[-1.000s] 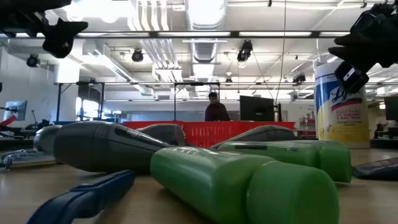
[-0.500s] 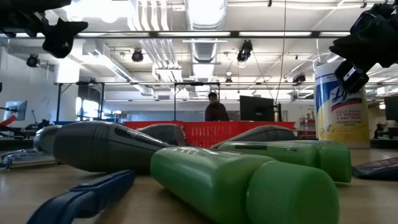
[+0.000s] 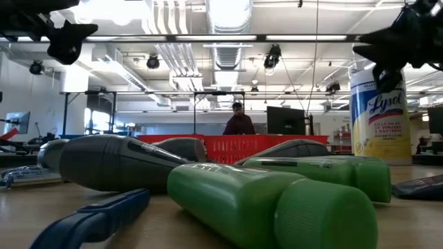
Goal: Pick & Place Travel size toiletries
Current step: Put the right blue shave cream into the right red bin
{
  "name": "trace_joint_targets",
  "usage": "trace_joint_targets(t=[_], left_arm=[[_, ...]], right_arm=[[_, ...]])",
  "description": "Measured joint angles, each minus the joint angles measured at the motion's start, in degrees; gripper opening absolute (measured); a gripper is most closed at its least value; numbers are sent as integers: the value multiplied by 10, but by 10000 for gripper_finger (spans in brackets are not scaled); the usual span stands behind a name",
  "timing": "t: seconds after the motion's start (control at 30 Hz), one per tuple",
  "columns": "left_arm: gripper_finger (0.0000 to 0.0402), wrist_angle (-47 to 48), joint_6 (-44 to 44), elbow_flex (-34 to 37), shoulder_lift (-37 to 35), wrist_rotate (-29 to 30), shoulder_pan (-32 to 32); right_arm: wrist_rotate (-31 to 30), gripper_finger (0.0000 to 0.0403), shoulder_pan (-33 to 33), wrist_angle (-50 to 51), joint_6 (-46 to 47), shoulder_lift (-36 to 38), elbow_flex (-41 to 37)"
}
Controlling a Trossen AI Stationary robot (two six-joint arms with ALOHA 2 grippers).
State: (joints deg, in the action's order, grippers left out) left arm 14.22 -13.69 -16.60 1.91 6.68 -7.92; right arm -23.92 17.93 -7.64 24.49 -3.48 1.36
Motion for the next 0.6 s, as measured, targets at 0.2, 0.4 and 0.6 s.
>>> trace_joint_targets(t=[0.2, 0.4, 0.6], left_arm=[[259, 0, 0, 0, 0, 0, 0], [259, 0, 0, 0, 0, 0, 0], [259, 0, 0, 0, 0, 0, 0]], right_arm=[[-38, 109, 0, -57, 42, 0, 0], [-59, 124, -1, -138, 193, -14, -1], [-81, 141, -1, -160, 286, -31, -1]])
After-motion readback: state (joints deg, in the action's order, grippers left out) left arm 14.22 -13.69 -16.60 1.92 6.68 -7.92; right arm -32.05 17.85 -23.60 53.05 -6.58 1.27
